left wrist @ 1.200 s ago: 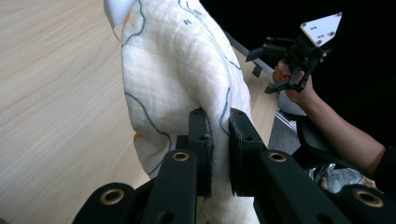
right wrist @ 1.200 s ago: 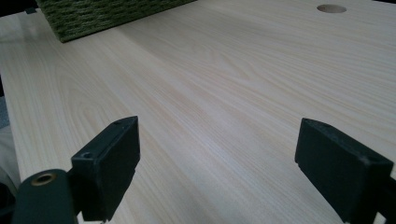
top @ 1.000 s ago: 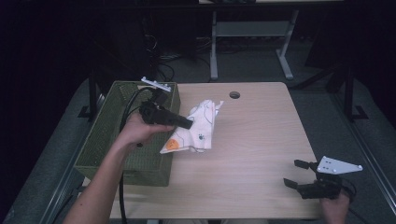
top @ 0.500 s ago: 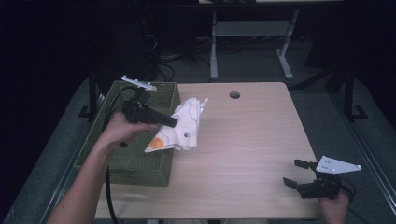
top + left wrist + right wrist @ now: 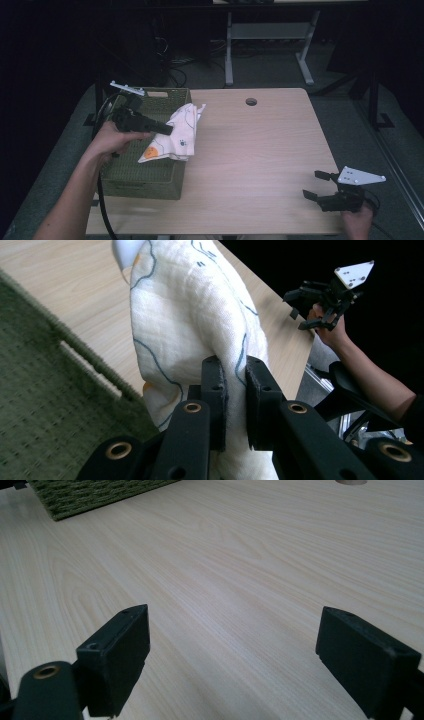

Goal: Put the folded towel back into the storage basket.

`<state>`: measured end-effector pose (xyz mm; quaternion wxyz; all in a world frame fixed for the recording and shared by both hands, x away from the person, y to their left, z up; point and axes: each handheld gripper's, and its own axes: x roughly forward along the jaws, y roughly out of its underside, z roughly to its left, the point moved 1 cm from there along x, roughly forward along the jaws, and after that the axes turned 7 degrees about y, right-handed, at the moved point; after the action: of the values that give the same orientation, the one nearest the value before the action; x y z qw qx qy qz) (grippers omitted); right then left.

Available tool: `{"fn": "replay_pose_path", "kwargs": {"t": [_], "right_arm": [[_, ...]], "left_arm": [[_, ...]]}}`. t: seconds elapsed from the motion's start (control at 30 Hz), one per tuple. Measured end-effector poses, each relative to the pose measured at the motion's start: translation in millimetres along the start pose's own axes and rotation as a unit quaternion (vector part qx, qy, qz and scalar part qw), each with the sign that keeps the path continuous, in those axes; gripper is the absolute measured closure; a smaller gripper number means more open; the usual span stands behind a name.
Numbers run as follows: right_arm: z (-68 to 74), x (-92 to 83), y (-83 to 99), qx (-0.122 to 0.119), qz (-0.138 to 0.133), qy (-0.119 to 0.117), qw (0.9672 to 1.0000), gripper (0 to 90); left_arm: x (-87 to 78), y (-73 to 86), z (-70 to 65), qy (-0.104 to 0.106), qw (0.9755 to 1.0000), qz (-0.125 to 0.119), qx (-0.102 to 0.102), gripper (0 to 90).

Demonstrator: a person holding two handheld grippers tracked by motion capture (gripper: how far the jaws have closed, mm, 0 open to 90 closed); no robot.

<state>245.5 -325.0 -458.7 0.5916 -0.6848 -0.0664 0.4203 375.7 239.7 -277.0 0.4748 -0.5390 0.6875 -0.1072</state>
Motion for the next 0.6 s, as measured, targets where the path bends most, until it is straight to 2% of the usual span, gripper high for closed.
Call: {"fn": "replay_pose_path", "kwargs": {"t": [0.6], "right_arm": [[0.2,1.7,0.5,0.003,0.006,0.008,0.9999,13.5]], "left_arm": [[-33.4,21.6,26.8,-0.015,0.9992,-0.02,-0.032,81.0]]}}
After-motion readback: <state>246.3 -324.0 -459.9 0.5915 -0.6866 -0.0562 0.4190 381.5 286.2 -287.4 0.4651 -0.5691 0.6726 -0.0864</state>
